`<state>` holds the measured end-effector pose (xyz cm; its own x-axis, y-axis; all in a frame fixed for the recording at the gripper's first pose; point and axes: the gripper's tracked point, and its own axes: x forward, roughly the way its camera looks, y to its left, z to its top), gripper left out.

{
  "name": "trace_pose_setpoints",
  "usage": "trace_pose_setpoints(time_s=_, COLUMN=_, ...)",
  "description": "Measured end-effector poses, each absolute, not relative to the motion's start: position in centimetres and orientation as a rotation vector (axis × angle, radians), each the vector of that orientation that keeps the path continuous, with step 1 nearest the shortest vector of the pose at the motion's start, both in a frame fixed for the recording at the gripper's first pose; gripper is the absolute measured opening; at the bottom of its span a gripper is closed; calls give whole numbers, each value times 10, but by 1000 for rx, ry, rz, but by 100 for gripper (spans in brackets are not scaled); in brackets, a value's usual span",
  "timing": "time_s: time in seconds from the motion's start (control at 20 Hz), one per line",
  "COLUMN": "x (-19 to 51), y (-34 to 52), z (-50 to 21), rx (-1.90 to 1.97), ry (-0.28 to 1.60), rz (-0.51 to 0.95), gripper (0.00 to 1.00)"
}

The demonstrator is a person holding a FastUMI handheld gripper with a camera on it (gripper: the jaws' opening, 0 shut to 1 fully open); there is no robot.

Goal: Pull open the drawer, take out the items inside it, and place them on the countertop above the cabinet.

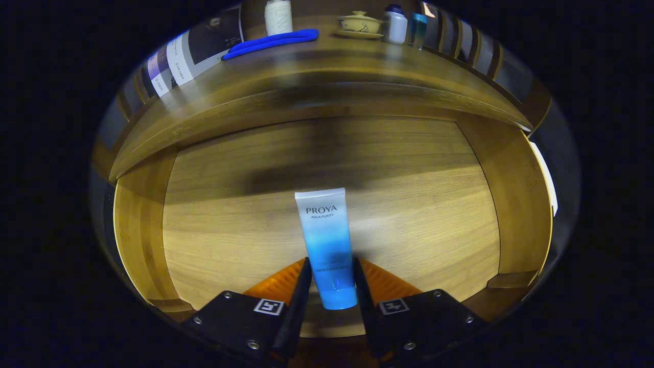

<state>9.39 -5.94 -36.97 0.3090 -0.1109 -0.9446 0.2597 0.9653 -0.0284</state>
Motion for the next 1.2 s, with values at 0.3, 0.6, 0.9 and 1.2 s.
trace_pose_setpoints(time_s=0.3, x=94, y=-58, z=-370, rx=138, ry=1194, rz=-231, gripper=36)
trace_pose_setpoints(time_s=0.6, x=78, y=-63, z=-344, rx=172, ry=1122, rz=-249, gripper=35)
trace_pose_setpoints(time_s=0.9, x=65, y=-61, z=-311, rx=151, ry=1075, rz=-257, gripper=35)
trace_pose_setpoints(time_s=1.2, x=66, y=-59, z=-259, rx=62, ry=975, rz=-250, gripper=35)
